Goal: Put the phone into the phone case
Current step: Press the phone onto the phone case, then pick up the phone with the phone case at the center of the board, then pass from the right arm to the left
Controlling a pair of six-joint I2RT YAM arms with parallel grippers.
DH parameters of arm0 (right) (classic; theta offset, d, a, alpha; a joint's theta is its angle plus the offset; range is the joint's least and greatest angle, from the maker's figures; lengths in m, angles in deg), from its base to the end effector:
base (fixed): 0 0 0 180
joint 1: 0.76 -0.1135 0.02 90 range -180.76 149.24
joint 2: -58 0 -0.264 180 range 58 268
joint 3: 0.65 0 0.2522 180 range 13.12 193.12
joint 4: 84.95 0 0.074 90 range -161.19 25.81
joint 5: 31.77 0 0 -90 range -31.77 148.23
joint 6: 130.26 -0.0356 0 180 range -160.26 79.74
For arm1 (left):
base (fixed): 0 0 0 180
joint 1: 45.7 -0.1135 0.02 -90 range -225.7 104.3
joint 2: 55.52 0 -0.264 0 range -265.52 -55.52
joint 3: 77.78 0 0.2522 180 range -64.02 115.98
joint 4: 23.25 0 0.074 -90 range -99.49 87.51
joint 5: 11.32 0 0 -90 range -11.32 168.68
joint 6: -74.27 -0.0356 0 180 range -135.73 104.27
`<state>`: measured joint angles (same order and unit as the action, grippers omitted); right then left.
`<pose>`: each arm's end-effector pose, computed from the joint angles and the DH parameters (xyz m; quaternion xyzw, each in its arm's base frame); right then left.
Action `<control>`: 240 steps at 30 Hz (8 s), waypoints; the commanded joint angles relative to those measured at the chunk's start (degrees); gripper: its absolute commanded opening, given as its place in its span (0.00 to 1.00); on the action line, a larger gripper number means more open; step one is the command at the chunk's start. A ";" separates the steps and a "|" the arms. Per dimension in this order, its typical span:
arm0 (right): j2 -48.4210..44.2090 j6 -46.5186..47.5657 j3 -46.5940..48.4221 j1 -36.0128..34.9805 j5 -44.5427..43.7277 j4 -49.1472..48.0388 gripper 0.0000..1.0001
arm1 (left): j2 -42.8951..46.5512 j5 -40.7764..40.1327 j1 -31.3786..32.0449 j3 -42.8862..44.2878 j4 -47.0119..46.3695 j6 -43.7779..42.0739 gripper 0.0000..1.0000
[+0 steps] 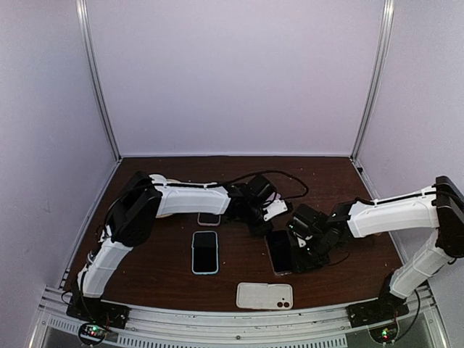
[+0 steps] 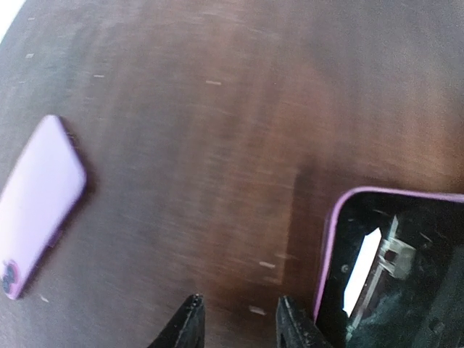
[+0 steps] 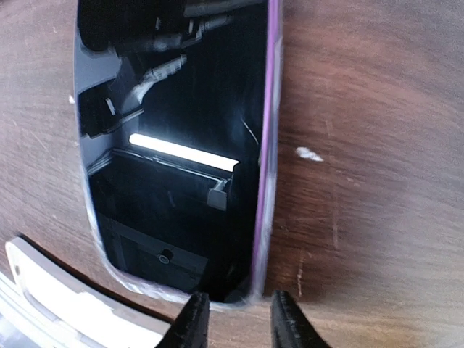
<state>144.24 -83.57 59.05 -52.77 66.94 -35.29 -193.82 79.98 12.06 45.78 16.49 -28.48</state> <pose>0.1523 0.2038 0.1582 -0.0842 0.9863 0.1393 0.0250 0.2792 -0.4442 0.1358 0.5525 0.7756 -0.1267 0.2776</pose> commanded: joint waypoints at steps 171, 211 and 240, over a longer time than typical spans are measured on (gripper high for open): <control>12.26 10.08 10.09 -4.26 -8.31 0.91 0.95 | 21.75 5.40 -3.03 -26.31 -7.83 16.98 0.58; -11.82 21.36 5.86 -12.61 -35.63 -19.69 0.27 | 36.93 18.46 -5.51 -40.72 -41.07 54.11 0.82; -14.02 24.89 5.86 -13.27 -34.52 -20.20 0.77 | 35.15 29.31 -5.45 -39.59 -39.88 48.90 0.00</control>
<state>133.53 -60.84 64.53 -65.99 32.49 -51.86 -158.19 108.70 6.57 5.78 -24.84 24.58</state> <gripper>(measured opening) 0.799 0.084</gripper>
